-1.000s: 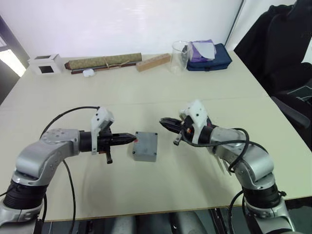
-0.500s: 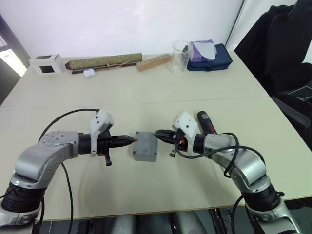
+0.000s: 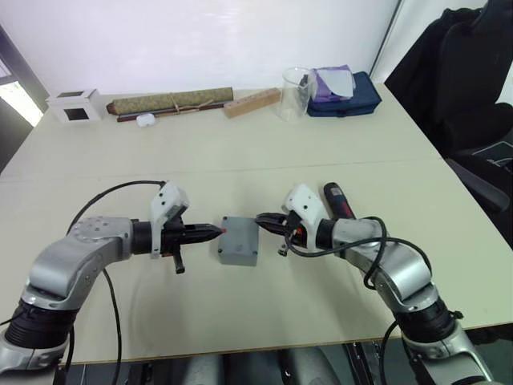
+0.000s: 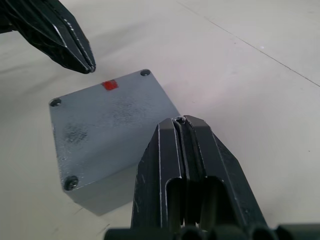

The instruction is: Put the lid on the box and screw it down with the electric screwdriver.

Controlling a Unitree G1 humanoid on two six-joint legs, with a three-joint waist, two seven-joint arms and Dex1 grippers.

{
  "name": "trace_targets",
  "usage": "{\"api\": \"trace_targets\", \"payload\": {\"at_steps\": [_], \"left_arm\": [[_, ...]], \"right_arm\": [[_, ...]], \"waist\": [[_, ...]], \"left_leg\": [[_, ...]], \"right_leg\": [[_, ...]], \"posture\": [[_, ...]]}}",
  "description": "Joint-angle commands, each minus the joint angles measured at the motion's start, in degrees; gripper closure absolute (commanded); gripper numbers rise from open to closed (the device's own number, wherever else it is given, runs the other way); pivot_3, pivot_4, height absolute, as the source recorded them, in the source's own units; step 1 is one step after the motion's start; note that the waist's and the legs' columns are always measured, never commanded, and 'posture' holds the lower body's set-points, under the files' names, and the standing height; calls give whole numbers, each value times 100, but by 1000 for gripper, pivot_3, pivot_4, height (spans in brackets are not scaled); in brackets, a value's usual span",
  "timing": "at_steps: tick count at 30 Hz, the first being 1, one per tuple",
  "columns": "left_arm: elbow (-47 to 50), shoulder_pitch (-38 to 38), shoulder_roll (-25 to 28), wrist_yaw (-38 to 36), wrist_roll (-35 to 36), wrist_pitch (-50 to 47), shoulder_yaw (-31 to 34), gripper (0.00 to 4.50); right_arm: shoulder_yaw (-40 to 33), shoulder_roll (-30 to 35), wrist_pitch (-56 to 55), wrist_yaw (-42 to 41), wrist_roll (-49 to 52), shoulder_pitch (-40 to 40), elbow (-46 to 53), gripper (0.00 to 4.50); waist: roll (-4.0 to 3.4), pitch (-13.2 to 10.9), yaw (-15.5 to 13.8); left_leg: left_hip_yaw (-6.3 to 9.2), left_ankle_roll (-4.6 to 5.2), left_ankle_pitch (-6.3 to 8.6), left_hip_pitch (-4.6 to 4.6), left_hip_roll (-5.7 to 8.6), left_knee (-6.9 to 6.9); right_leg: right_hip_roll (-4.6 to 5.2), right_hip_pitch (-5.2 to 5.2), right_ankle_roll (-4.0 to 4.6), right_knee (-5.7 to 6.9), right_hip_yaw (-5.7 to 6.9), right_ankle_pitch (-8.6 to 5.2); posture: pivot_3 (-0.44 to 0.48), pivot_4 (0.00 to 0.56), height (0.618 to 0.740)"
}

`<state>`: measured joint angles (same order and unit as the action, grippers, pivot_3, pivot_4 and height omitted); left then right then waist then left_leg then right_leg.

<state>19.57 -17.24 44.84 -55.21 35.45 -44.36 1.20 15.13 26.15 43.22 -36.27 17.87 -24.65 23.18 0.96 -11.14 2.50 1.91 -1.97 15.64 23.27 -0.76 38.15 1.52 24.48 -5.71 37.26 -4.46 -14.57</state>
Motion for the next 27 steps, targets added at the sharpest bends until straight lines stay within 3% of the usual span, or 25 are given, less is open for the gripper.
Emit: {"api": "trace_targets", "payload": {"at_steps": [1, 14, 18, 21, 27], "left_arm": [[58, 57, 22, -24, -24, 127, 53, 4500], [147, 52, 5, 83, 16, 71, 39, 4500], [135, 8, -25, 108, 28, 63, 27, 4500], [126, -25, -48, 128, 28, 53, 11, 4500], [96, -126, -133, 187, 26, 41, -54, 4500]], "right_arm": [[-15, -51, -121, 16, -58, -97, 28, 4405], [24, -111, -25, -15, -88, -197, -55, 4405], [-93, -120, 69, 22, -47, -324, -63, 3350], [-180, -117, 142, 31, 7, -382, -46, 2198], [-278, -81, 320, -13, 111, -400, 38, 2198]], "waist": [[0, 0, 0], [0, 0, 1], [0, 0, 1], [0, 0, 0], [0, 0, -4]], "left_leg": [[0, 0, 0, 0, 0, 0], [0, 0, 0, 0, 0, 0], [1, 0, 0, 0, 0, 0], [0, 0, 0, 0, 0, 0], [0, 0, 0, 0, 1, 0]], "right_leg": [[0, 0, 0, 0, 0, 0], [0, 0, 0, 1, 0, 0], [0, 0, 0, 1, 0, 0], [0, 0, 0, 1, 0, 0], [2, 0, 0, 2, 0, 0]], "posture": [[0, 150, 740], [0, 150, 740], [0, 150, 740], [0, 150, 740], [0, 150, 740]]}}
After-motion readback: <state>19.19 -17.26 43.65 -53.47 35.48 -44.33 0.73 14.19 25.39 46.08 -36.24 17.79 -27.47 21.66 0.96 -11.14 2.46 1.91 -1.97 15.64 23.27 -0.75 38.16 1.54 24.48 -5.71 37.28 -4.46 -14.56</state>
